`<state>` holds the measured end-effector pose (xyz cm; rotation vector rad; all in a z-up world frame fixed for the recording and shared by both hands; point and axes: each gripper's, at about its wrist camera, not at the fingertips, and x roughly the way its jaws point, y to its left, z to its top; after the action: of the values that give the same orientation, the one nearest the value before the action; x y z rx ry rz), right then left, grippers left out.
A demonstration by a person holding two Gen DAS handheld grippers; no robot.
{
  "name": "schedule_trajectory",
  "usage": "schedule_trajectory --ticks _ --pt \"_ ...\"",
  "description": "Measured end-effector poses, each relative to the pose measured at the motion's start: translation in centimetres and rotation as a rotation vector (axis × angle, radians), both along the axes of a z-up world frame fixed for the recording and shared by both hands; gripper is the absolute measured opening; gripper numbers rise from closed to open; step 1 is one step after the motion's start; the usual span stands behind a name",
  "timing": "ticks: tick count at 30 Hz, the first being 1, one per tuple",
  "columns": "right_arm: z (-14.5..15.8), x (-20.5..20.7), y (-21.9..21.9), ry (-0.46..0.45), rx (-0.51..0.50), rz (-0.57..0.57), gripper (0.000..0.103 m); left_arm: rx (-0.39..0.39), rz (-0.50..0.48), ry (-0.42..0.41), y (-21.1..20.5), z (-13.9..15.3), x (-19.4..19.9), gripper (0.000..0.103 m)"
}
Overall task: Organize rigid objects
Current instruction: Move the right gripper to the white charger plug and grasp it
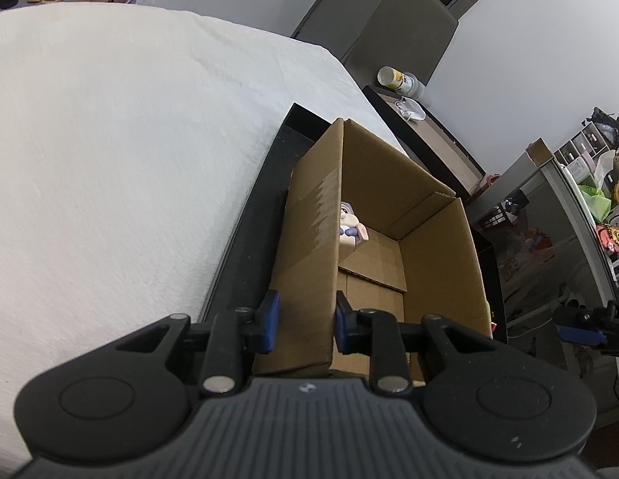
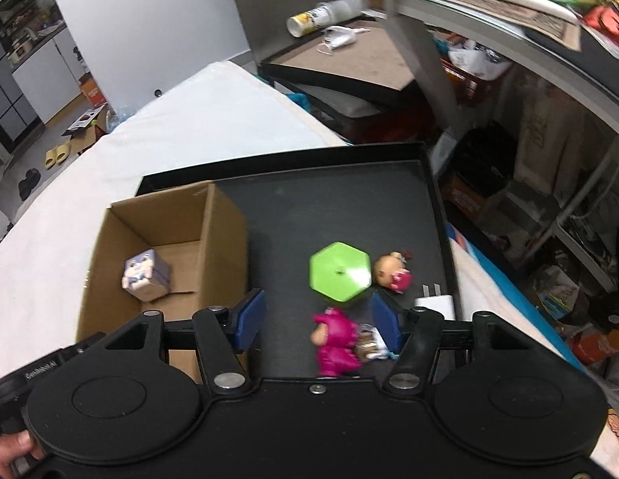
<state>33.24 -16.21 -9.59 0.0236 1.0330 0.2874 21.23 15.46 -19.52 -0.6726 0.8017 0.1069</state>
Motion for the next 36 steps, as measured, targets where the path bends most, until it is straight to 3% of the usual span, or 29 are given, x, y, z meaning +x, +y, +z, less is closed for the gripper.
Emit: schedule_trajectory --ticks 10,15,22,30,36 --pt "-1.7 1.8 -4.7 0.05 0.025 -0.029 0.056 0.059 0.004 0.022 -0.8 0.3 0.4 0.026" --pt "-4.5 3.2 -6.7 0.101 0.06 -0.068 0.043 0.078 0.012 0.035 -1.0 0.3 0.6 0.026" --pt "-7.8 4.2 -8.3 0.165 0.083 -0.082 0.042 0.098 0.018 0.056 -1.4 0.1 0.9 0.026" --pt "-10.0 5.3 -7.9 0.185 0.044 -0.058 0.042 0.117 0.024 0.075 -1.5 -0.1 1.5 0.026" --pt "-10.7 5.4 -6.4 0.149 -0.056 -0.017 0.04 0.122 0.022 0.082 -1.6 -0.3 1.8 0.026"
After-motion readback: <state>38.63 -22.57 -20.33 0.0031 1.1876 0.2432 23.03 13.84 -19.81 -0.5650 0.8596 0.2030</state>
